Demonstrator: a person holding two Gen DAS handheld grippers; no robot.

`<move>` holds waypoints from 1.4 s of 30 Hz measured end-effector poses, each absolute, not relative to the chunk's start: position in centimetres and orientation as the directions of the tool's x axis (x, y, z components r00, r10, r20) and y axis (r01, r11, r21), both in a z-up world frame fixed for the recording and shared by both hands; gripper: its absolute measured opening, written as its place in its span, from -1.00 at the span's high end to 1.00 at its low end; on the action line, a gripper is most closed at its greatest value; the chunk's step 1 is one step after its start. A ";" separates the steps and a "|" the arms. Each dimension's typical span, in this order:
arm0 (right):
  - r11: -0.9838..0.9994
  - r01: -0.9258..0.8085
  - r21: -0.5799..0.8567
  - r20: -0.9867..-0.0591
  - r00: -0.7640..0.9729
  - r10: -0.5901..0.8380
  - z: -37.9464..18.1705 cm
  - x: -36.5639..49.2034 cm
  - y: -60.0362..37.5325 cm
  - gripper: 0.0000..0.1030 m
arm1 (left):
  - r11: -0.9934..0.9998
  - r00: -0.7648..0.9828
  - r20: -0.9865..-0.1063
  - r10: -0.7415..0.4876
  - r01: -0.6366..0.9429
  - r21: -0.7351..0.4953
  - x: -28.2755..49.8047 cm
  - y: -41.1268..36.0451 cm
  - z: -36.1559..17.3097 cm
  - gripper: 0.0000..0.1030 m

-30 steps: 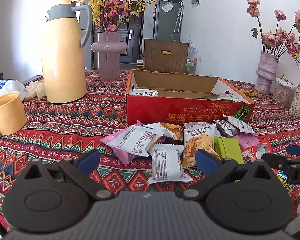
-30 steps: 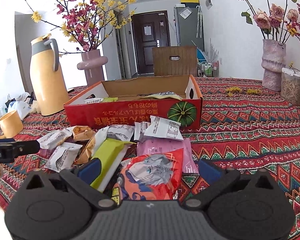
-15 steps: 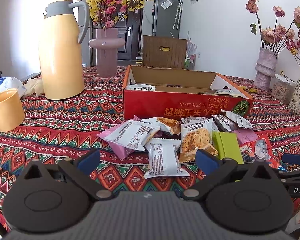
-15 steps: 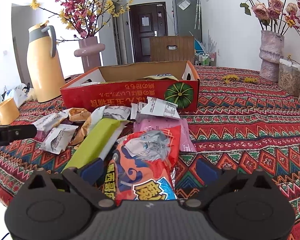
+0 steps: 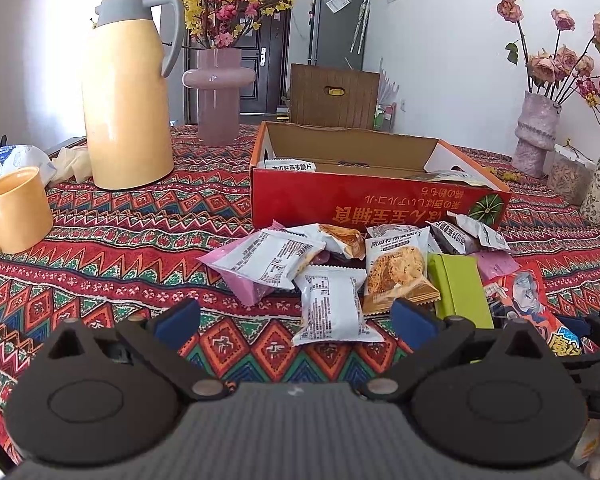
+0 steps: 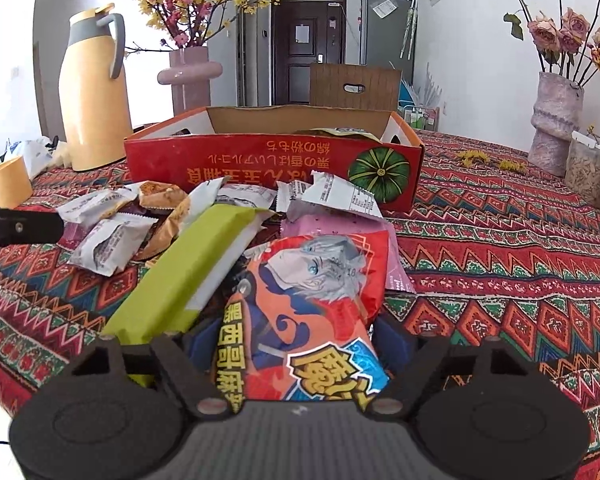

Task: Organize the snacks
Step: 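Grasp the orange anime-printed bag with the right gripper while the left gripper grasps the green bar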

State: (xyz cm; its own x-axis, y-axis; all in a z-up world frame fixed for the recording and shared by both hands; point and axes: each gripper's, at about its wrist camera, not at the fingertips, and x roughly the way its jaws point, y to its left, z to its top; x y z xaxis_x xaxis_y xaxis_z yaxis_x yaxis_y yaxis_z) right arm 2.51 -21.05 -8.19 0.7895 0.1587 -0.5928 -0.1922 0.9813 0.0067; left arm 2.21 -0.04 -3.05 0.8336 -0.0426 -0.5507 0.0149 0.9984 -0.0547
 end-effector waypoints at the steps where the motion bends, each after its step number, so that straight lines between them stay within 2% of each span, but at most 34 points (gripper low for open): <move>1: 0.981 -0.193 0.004 -0.590 0.792 0.159 -8.2 2.4 -21.0 -0.47 | 0.998 0.833 -0.551 -0.042 0.015 -0.054 2.2 -0.1 -3.0 -1.00; 4: 0.981 -0.193 0.007 -0.581 0.798 0.161 -8.1 2.1 -21.2 -0.30 | 0.999 0.834 -0.550 -0.041 0.017 -0.048 2.0 -0.4 -3.0 -1.00; 8: 0.980 -0.195 0.043 -0.568 0.802 0.185 -7.8 1.8 -21.8 -0.23 | 0.999 0.836 -0.547 -0.033 0.015 -0.038 1.8 -0.7 -2.8 -1.00; 24: 0.959 -0.187 0.211 -0.422 0.868 0.262 -6.3 0.1 -26.6 -0.22 | 0.998 0.809 -0.585 -0.053 0.051 -0.020 2.4 -4.6 -2.9 -1.00; 42: 0.942 -0.146 0.304 -0.392 0.881 0.263 -7.7 -0.3 -31.4 -0.22 | 0.985 0.740 -0.668 -0.079 0.160 0.060 5.1 -12.0 -5.3 -0.99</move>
State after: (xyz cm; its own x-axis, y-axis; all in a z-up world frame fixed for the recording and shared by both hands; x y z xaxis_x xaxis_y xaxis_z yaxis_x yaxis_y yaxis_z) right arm -0.25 -31.38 -7.70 0.8815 0.2627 -0.3924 -0.1455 0.9416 0.3035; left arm 5.07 -12.03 -5.34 0.7403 -0.0795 -0.6675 0.1600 0.9853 0.0601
